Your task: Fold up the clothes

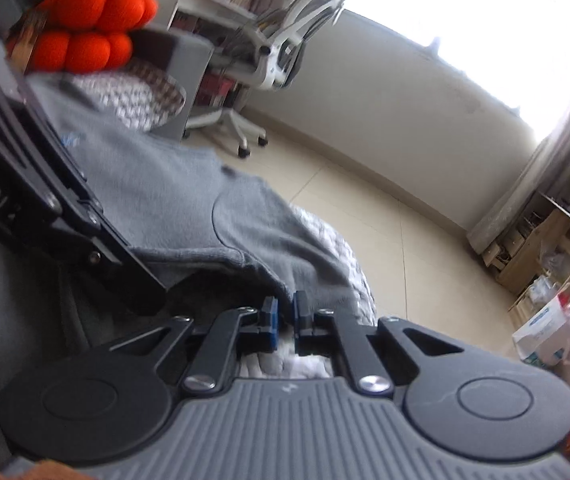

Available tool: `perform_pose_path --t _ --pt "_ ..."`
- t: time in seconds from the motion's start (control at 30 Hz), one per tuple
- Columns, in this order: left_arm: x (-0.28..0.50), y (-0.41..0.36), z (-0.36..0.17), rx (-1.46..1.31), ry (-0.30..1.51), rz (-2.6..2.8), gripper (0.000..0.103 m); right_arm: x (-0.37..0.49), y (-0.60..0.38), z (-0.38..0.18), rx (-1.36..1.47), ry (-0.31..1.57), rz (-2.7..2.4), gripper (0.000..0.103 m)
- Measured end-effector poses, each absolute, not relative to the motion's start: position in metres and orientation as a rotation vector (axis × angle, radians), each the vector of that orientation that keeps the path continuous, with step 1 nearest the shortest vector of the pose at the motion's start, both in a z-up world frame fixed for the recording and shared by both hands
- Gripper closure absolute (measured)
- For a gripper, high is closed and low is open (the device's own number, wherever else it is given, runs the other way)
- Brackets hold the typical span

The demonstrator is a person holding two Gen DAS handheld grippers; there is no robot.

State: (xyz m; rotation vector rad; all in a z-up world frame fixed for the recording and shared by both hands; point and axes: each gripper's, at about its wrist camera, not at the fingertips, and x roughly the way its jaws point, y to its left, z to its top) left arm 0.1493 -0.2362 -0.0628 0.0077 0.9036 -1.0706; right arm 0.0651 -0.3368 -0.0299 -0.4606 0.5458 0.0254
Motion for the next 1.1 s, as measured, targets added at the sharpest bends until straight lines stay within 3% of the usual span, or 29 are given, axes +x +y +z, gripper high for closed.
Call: perform_pose_path --t 0.2,0.3,0.47,0.63,1.1 --pt "0.151 -0.234 -0.081 0.015 0.912 -1.100 0.100 0.061 -0.340 -0.044 -0.477 0.621 0.015 0.097" --pt "0.150 -0.229 -0.080 0.007 0.888 -1.120 0.094 0.059 -0.346 -0.041 -0.434 0.619 -0.010 0.097" --pt "0.148 -0.220 -0.072 0.001 0.867 -1.132 0.080 0.055 -0.354 -0.029 -0.368 0.586 -0.035 0.091" --pt "0.149 -0.205 -0.061 -0.004 0.837 -1.107 0.069 0.056 -0.354 -0.014 -0.338 0.563 -0.041 0.075" --pt "0.175 -0.126 -0.036 -0.074 0.771 -0.935 0.060 0.083 -0.318 0.023 -0.244 0.535 0.027 0.069"
